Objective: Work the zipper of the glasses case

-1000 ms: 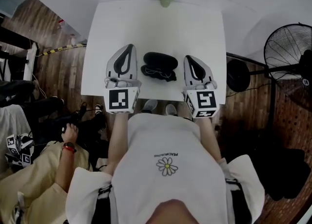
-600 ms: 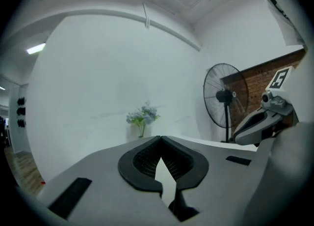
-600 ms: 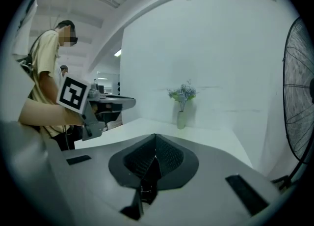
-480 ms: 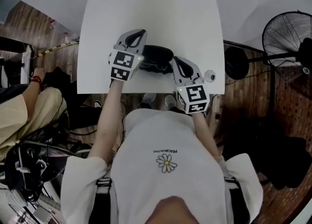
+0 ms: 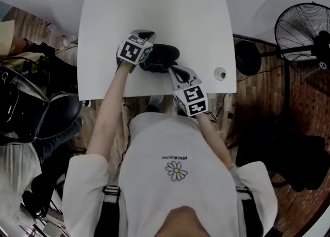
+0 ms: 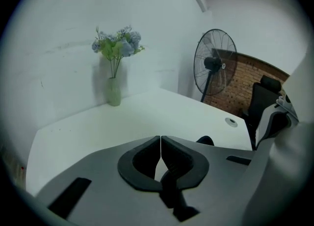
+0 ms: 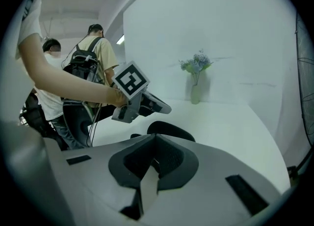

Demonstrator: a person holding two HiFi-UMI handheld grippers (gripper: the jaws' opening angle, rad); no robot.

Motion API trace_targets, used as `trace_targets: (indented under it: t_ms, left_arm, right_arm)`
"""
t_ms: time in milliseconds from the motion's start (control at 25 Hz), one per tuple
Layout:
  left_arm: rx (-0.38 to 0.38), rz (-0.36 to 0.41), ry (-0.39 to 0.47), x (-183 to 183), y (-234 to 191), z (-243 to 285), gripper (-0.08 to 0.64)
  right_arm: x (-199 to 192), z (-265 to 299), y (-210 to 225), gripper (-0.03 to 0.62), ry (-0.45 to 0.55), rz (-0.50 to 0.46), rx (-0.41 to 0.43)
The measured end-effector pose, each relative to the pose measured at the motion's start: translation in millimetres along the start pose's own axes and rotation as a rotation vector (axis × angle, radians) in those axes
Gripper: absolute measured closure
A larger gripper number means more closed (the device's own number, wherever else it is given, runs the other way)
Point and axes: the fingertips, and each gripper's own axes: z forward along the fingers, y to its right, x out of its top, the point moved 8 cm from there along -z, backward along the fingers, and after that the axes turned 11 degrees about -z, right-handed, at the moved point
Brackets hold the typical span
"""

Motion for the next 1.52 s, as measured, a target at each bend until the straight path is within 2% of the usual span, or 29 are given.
trace_targets:
  t_ms: [240, 320, 440, 600, 840, 1240, 1520]
  left_arm:
    - [0.0, -0.026, -0.031, 3.5, -8.0, 8.2, 0.545]
    - [-0.002, -0.014, -0.062, 1.8, -8.3, 11.4, 0.545]
    - [-0.018, 0.011, -0.117, -4.6, -7.1, 16.0, 0.545]
    - [-0.078, -0.029, -0.158, -12.0, -1.9, 15.8, 0.545]
    - [-0.094, -0.04, -0.14, -17.2, 5.3, 4.3, 0.545]
    - [-0.141, -0.085, -0.165, -21.0, 10.9, -18.9, 0.545]
    - [-0.185, -0.106, -0.175, -34.8, 28.4, -41.0, 0.545]
  right_arm:
    - [-28.7, 15.3, -15.6, 0.584, -0.136, -0.035, 0.051]
    - [-32.4, 17.6, -16.6, 0.584, -0.154, -0.044, 0.056]
    - [-33.1, 18.4, -15.8, 0.584, -0.154, -0.042, 0.058]
    - [-33.1, 18.7, -14.7, 0.584, -0.147, -0.034, 0.05]
    - [-33.9, 18.1, -11.1, 0.584, -0.135, -0.022, 0.043]
    - [-30.2, 23.4, -4.6, 0.584, -0.125, -0.06, 0.004]
    - [-28.6, 26.4, 2.3, 0.584, -0.121, -0.051, -0.019]
